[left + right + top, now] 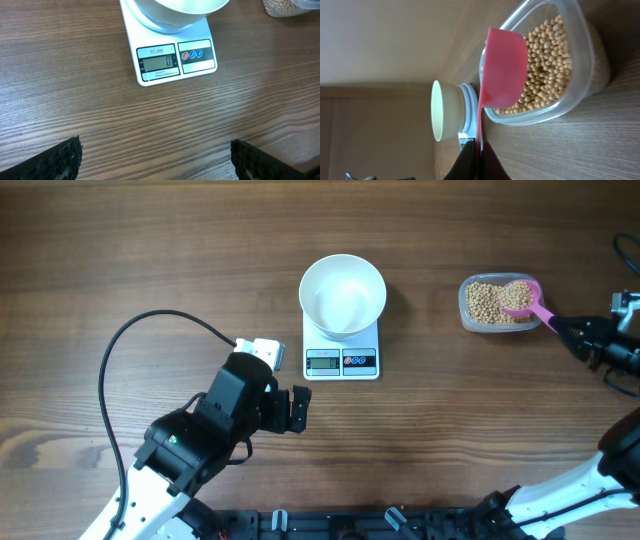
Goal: Scoop item into bowl and weigh 150g on scale
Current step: 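Lift the filled pink scoop up out of the tub with the right gripper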
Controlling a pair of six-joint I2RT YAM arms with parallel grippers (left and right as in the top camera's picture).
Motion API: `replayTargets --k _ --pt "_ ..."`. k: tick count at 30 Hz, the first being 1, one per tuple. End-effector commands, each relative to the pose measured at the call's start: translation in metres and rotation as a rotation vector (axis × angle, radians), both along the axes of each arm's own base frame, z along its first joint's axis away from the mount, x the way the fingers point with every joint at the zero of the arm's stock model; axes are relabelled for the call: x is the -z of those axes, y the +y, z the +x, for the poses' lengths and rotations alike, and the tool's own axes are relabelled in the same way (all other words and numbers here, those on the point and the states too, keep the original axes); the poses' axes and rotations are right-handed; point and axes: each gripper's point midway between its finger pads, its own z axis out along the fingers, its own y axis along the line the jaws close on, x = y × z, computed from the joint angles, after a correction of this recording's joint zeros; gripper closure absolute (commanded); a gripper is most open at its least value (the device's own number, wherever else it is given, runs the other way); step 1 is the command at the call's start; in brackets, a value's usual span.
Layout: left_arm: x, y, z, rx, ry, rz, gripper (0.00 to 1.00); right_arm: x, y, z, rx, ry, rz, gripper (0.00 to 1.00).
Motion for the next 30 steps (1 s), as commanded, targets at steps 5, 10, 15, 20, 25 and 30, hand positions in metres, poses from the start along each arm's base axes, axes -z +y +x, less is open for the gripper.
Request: replayTargets --k 5,10,15,20,25,30 --pt "-0.005 0.000 0.004 0.002 -0.023 0.009 0.00 -0.016 0.004 0.006 0.009 -0.103 0.091 0.96" --pt "-0.005 0.000 0.004 0.002 -0.023 0.009 0.00 -0.019 0.007 0.003 0.009 -0.095 0.117 0.96" --pt "-0.005 0.000 0.004 0.002 -0.023 0.009 0.00 -0.027 0.009 0.004 0.020 -0.122 0.158 0.96" --pt "-0.005 0.000 0.004 0.002 -0.023 0.009 0.00 -0.030 0.009 0.004 0.025 -0.125 0.173 0.96" --pt "-0.005 0.000 0.004 0.002 -0.023 0.009 0.00 -0.036 0.009 0.006 0.033 -0.146 0.201 0.96" --pt "-0.005 0.000 0.004 0.002 -0.023 0.009 0.00 -0.040 0.011 0.007 0.037 -0.158 0.224 0.96"
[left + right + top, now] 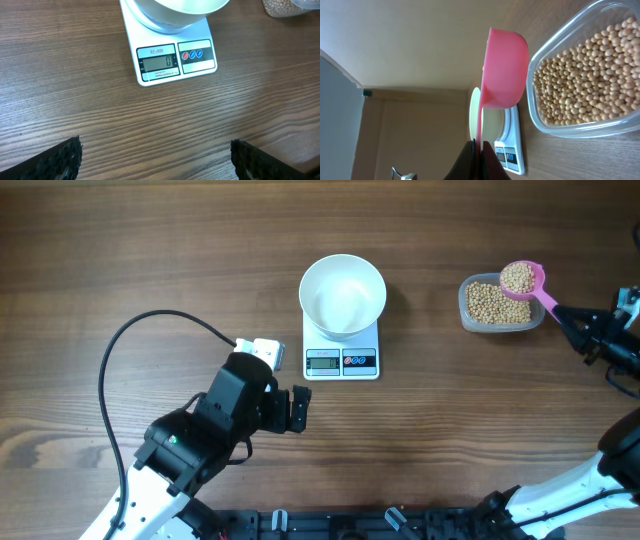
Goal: Scoop item into bowl and weigh 150g on scale
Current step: 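Lift the filled pink scoop up out of the tub with the right gripper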
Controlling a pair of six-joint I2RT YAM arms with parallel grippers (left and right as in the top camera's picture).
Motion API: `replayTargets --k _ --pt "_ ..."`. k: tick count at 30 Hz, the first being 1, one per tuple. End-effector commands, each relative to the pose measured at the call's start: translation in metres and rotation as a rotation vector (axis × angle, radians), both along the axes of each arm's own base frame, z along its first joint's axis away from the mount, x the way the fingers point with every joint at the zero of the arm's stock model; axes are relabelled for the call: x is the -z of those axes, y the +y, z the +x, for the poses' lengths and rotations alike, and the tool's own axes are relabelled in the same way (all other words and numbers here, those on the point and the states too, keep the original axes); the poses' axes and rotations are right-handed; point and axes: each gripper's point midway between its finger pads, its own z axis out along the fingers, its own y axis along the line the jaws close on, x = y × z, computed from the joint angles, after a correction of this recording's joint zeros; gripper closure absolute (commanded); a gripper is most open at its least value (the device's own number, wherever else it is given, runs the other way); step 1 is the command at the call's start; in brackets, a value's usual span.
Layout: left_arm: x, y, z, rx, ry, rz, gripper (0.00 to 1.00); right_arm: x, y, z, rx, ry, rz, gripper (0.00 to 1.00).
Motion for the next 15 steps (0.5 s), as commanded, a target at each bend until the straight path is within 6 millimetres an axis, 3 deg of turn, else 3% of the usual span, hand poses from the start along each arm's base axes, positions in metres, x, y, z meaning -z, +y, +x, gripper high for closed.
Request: replayTargets --k 1,5,15 --pt "-0.005 0.000 0.004 0.002 -0.023 0.009 0.00 -0.006 0.002 0.003 0.010 -0.048 0.054 0.96" --pt "-0.005 0.000 0.004 0.002 -0.023 0.009 0.00 -0.019 0.014 0.011 -0.007 -0.094 0.115 0.96" --pt "-0.005 0.000 0.004 0.002 -0.023 0.009 0.00 -0.028 0.067 0.024 -0.142 -0.112 0.163 0.96"
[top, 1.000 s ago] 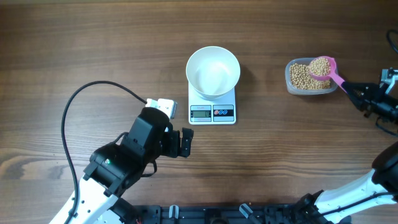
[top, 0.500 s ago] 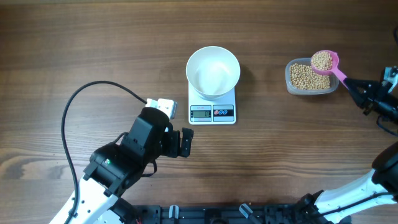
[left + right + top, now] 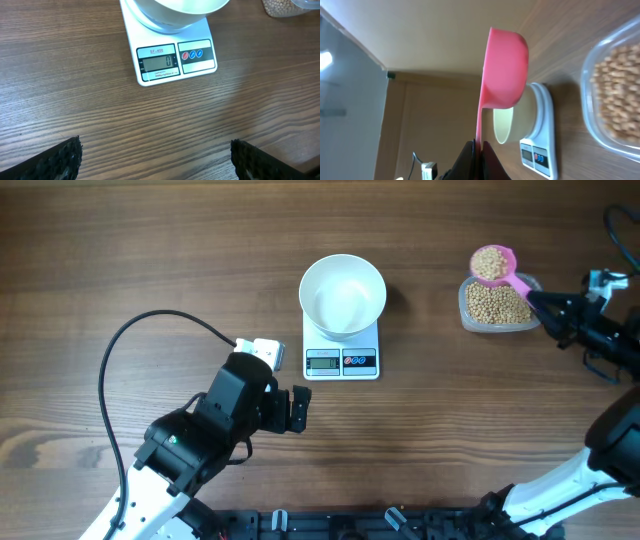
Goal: Scoop item into bowl and weigh 150g on scale
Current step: 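Lift the filled pink scoop up out of the tub with the right gripper, then carry the filled scoop with the right gripper over the white bowl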
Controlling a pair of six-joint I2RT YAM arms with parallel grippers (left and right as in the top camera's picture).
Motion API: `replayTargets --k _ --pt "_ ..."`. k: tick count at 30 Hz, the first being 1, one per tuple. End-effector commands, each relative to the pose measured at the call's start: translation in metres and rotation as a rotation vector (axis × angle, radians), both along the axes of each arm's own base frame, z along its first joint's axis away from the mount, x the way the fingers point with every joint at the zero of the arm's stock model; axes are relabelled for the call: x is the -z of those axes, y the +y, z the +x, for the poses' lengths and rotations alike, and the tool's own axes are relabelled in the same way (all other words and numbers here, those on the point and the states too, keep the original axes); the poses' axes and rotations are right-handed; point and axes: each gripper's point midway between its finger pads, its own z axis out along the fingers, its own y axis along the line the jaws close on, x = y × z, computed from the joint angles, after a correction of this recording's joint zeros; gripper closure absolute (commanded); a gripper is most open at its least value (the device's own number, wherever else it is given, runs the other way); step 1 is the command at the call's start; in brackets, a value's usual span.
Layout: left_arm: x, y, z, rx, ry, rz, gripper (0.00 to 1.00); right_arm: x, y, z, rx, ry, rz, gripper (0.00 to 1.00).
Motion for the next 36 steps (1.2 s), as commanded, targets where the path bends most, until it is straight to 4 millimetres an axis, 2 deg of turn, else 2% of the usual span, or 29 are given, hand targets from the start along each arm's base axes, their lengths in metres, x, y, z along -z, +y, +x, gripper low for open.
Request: replayTargets --k 1,17,21,24,31,36 --pt "-0.005 0.000 0.004 0.002 -0.023 0.009 0.00 -0.007 0.021 0.007 -0.041 -0.046 0.063 0.96" --pt "-0.005 0.000 0.004 0.002 -0.023 0.009 0.00 -0.022 0.144 0.011 -0.374 -0.024 0.128 0.96" --pt "-0.005 0.000 0.004 0.002 -0.023 0.009 0.00 -0.017 0.171 0.014 -0.460 -0.002 0.108 0.95" --pt "-0.005 0.000 0.004 0.002 -0.023 0.009 0.00 -0.007 0.193 0.019 -0.506 0.043 0.012 0.95" --pt "-0.005 0.000 0.004 0.002 -0.023 0.009 0.00 -0.017 0.217 0.036 -0.474 -0.020 -0.202 0.95" --pt "-0.005 0.000 0.004 0.002 -0.023 0.009 0.00 -0.010 0.229 0.036 -0.464 -0.091 -0.369 0.95"
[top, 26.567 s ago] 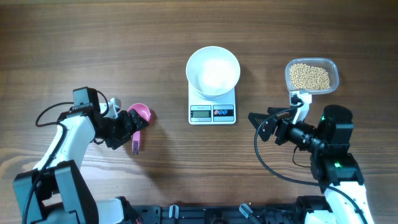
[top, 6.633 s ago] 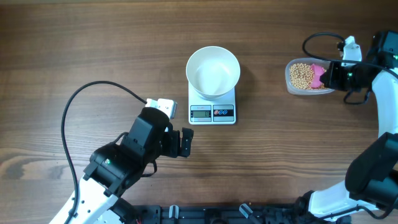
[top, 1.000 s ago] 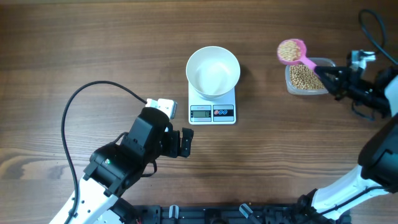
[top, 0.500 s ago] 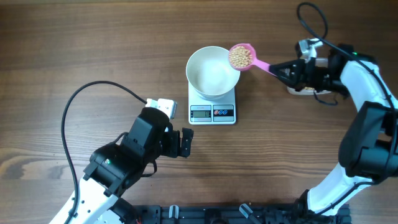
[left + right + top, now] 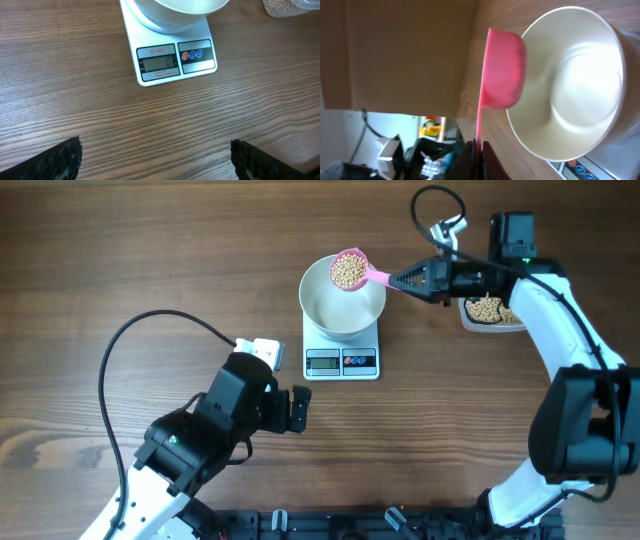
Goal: Scoop item into bowl and weigh 150g on scale
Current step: 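Carry the filled scoop with the right gripper over the white bowl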
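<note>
A white bowl [image 5: 341,305] stands on the white scale [image 5: 341,362]; in the left wrist view the scale [image 5: 175,60] shows its display, unreadable here. My right gripper [image 5: 413,280] is shut on the handle of a pink scoop [image 5: 349,270] heaped with soybeans, held level over the bowl's far rim. The right wrist view shows the scoop [image 5: 504,75] edge-on beside the empty bowl [image 5: 570,85], with my right gripper [image 5: 478,147] shut on its handle. My left gripper [image 5: 297,409] rests open in front of the scale, fingertips [image 5: 60,160] wide apart.
A clear tub of soybeans [image 5: 488,312] sits right of the scale, partly under my right arm. A black cable [image 5: 150,330] loops across the table's left half. Another cable [image 5: 435,205] curls above the right wrist.
My right gripper has moved left with the loaded scoop, from above the bean tub to over the bowl's far rim. The scale's display no longer reads clearly. The left arm has not moved.
The scoop first lay in the bean tub, held by my right gripper. Then it was lifted, full of beans, over the tub's rim, then higher and slightly left. Now it hangs over the bowl. The left gripper stayed open in place throughout.
</note>
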Controlling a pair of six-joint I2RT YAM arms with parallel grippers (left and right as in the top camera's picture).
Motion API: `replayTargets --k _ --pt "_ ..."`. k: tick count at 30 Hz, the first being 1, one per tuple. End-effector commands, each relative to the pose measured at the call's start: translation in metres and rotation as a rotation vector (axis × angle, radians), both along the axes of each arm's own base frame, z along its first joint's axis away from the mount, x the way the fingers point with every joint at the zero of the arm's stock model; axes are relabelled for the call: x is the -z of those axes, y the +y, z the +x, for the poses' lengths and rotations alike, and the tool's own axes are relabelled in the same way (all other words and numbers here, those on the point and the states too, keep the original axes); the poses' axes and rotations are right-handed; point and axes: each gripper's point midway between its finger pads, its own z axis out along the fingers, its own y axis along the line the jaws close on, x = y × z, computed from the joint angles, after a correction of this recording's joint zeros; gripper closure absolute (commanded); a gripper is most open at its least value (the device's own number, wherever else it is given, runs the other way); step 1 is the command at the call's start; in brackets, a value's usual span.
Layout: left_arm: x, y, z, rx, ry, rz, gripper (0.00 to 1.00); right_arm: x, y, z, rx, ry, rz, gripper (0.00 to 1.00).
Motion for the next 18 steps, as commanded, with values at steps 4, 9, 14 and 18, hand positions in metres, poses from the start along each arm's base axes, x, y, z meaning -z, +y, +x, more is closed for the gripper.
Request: replayTargets --k 4,9,14,18 --pt "-0.005 0.000 0.004 0.002 -0.023 0.009 0.00 -0.003 0.018 0.000 -0.047 -0.246 -0.196 0.96" --pt "-0.005 0.000 0.004 0.002 -0.023 0.009 0.00 -0.009 0.008 0.007 -0.010 -0.402 -0.392 0.96" --pt "-0.005 0.000 0.004 0.002 -0.023 0.009 0.00 -0.025 -0.002 0.003 -0.008 -0.513 -0.482 0.96" --pt "-0.005 0.000 0.004 0.002 -0.023 0.009 0.00 -0.019 0.000 -0.005 -0.044 -0.508 -0.501 0.95"
